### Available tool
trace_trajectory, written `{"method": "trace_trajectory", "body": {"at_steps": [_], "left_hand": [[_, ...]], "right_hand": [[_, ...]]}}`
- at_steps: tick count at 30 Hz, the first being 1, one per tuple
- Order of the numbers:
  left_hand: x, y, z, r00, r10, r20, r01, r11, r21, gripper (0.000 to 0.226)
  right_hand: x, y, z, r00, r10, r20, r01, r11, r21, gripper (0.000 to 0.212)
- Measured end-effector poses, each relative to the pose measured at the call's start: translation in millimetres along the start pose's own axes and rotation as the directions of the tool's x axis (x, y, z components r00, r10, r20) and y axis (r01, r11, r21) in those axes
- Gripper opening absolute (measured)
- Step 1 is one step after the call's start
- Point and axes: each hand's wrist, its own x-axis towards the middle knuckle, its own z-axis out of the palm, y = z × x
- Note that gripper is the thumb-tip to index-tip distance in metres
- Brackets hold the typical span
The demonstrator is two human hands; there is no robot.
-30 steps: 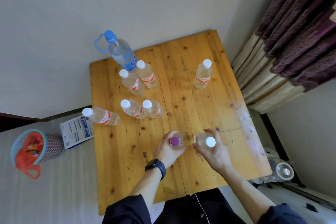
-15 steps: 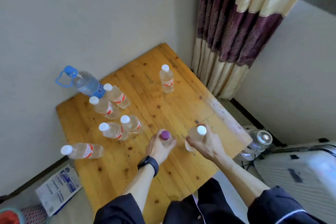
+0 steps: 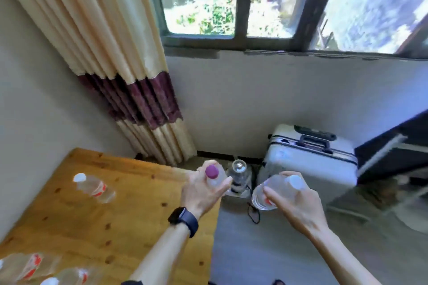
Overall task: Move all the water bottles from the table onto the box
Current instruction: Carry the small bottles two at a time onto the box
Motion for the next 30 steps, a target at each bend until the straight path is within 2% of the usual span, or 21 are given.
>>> {"method": "trace_trajectory", "body": {"at_steps": [4,8,11,14,17,23,30], "left_hand": [[14.9,94.7,53.4,0.973,0.188,0.131,-0.190,0.982,-0.004,0.053],[-0.3,186.9,122.4,0.900,0.350,0.261,-0.358,0.934,-0.020,0.063],[-31.0,257.5,176.7,0.825,0.439,0.354,-0.468,0.884,-0.007,0.065],[-70.2,322.0,224.7,0.726,0.569,0.387,-0.597,0.800,-0.056,0.052],[-110.6,381.6,269.4,0.640,0.639,0.428,-0.667,0.738,-0.104,0.046],[-186.3,500.5,353.2,0.420,0.736,0.531,-0.761,0.604,-0.235,0.045],[-277.6,641.0,454.5,0.139,0.837,0.530,-0.810,0.404,-0.425,0.053]], "right_hand": [[-20.2,47.8,-78.6,0.960,0.121,-0.254,-0.116,0.993,0.033,0.055],[-56.1,103.6,-151.5,0.843,0.264,-0.468,-0.253,0.963,0.089,0.058],[-93.0,151.7,-209.0,0.765,0.355,-0.537,-0.337,0.932,0.136,0.062],[-133.3,198.1,-265.3,0.709,0.407,-0.576,-0.386,0.908,0.165,0.065],[-170.4,238.1,-318.8,0.637,0.440,-0.633,-0.419,0.887,0.195,0.065],[-245.4,297.5,-417.3,0.415,0.461,-0.785,-0.509,0.832,0.220,0.064],[-322.8,363.2,-506.5,0.102,0.499,-0.860,-0.607,0.717,0.344,0.075]]}}
